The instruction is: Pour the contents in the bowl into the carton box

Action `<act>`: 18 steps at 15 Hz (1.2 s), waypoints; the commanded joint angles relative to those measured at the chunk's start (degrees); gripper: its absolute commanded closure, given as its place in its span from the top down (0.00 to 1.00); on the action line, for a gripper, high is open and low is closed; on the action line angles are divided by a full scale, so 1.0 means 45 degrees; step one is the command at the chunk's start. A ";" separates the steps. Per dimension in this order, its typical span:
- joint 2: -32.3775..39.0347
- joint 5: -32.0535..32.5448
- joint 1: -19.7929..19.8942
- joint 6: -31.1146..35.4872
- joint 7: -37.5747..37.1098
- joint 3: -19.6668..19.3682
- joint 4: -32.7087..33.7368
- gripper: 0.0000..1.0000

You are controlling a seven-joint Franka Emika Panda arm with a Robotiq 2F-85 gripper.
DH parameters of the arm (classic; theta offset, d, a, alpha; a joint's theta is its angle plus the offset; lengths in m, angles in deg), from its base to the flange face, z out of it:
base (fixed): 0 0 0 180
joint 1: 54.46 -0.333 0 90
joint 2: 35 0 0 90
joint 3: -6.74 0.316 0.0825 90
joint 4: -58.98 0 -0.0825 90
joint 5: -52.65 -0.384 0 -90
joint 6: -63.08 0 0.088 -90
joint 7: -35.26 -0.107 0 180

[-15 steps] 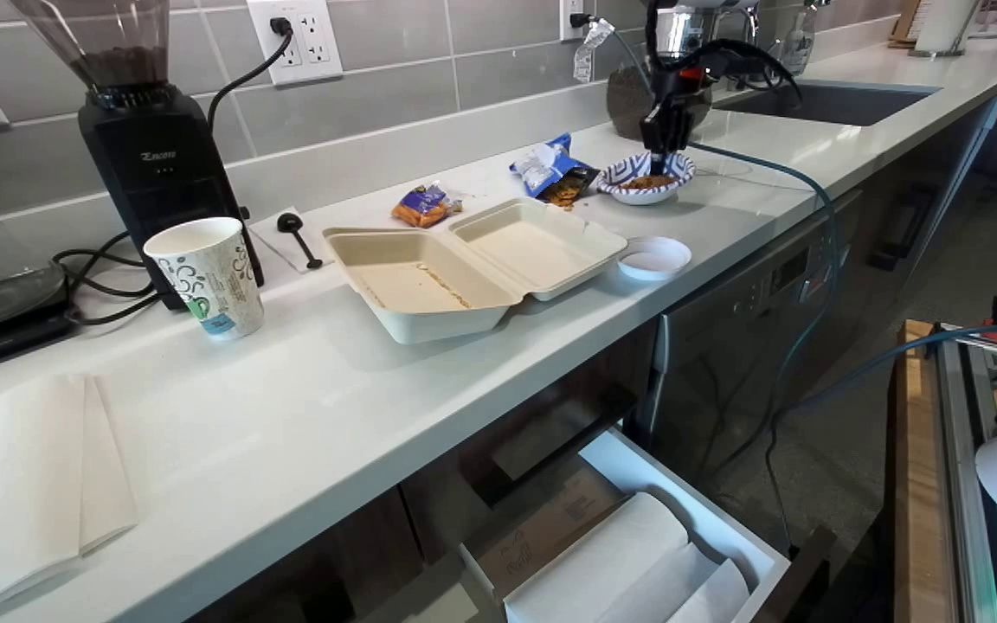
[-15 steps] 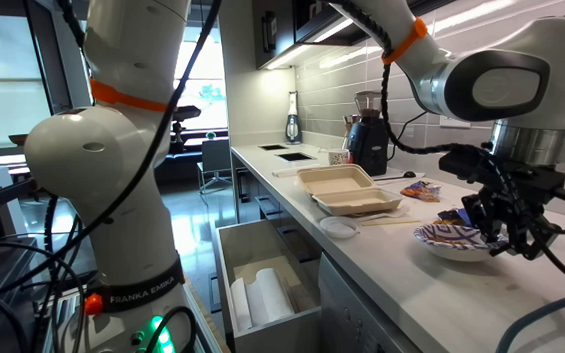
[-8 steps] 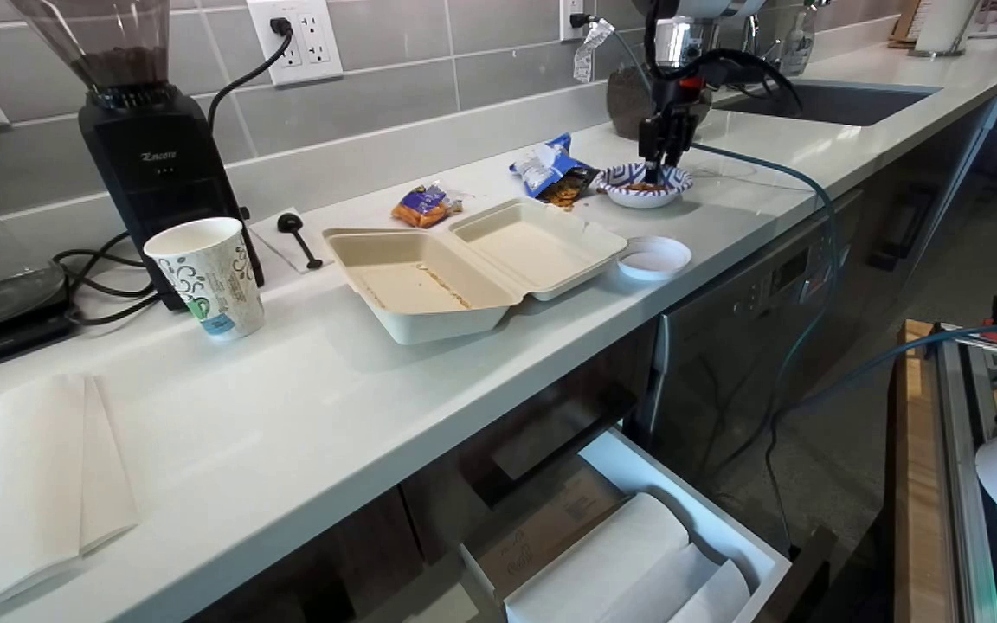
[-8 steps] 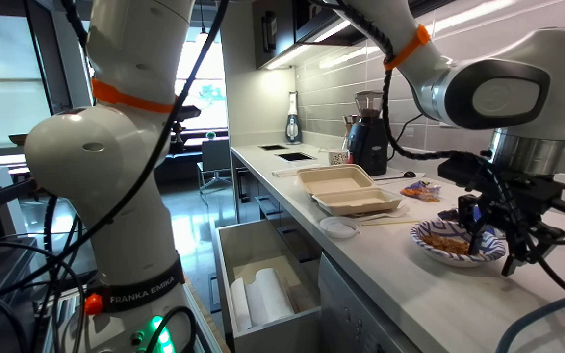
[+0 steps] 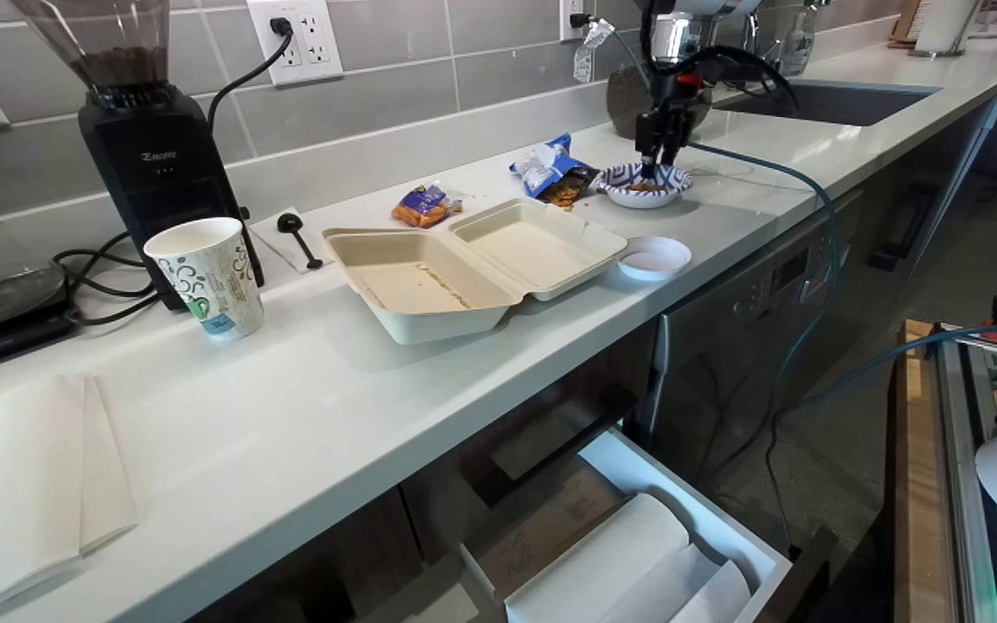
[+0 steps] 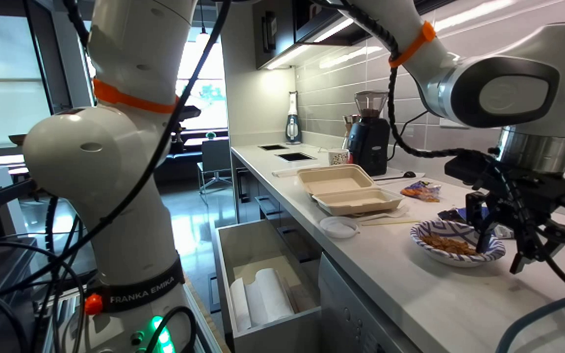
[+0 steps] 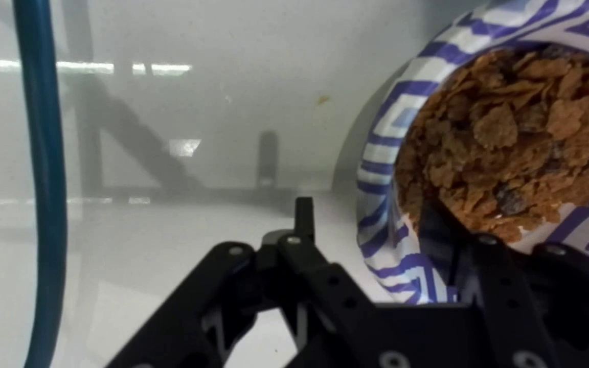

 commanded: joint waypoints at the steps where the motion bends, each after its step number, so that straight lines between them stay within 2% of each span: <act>1: 0.0326 -0.0384 0.0303 -0.0601 0.0139 0.0161 0.0641 0.32; 3: 0.0399 -0.0336 0.0308 -0.0676 0.0125 0.0157 0.0715 0.12; 5: 0.0497 -0.0270 0.0295 -0.0836 0.0087 0.0145 0.0797 0.00; 7: 0.0529 -0.0256 0.0283 -0.1006 0.0068 0.0141 0.0886 0.04; 18: 0.0236 -0.0755 0.0571 -0.2733 0.0532 0.0130 0.1262 0.03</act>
